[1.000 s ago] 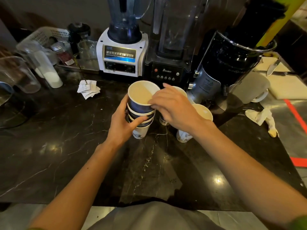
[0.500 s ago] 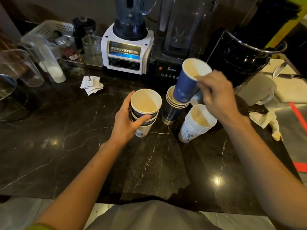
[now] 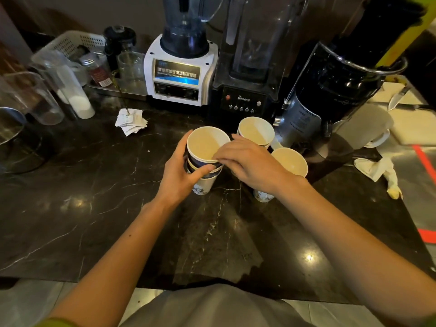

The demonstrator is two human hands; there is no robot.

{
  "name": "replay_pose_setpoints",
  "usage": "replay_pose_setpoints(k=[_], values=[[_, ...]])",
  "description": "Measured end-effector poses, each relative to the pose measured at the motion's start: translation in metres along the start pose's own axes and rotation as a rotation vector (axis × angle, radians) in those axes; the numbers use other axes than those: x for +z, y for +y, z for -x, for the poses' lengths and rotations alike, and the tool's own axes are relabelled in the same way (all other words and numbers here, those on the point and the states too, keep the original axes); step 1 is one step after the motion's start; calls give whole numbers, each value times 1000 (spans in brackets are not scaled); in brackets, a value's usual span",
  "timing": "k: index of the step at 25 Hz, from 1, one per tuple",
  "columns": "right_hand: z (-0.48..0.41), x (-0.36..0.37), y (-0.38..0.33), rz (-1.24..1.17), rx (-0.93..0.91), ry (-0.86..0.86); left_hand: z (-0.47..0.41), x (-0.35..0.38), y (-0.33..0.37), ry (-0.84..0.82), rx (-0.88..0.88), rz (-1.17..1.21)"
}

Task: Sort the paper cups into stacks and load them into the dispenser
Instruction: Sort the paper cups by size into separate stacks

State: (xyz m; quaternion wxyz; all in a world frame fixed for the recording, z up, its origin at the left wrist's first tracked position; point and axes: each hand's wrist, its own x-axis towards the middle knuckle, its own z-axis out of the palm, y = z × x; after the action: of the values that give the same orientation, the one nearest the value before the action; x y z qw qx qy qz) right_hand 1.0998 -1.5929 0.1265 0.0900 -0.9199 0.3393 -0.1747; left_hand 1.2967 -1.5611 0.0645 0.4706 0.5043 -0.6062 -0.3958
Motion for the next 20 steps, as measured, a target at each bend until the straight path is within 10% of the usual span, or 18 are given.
replay_pose_setpoints(k=[11, 20], values=[[32, -103, 1, 165, 137, 834, -2, -2, -2, 22, -79, -21], [121, -69, 36, 326, 318, 396, -1, 2, -1, 51, -91, -1]])
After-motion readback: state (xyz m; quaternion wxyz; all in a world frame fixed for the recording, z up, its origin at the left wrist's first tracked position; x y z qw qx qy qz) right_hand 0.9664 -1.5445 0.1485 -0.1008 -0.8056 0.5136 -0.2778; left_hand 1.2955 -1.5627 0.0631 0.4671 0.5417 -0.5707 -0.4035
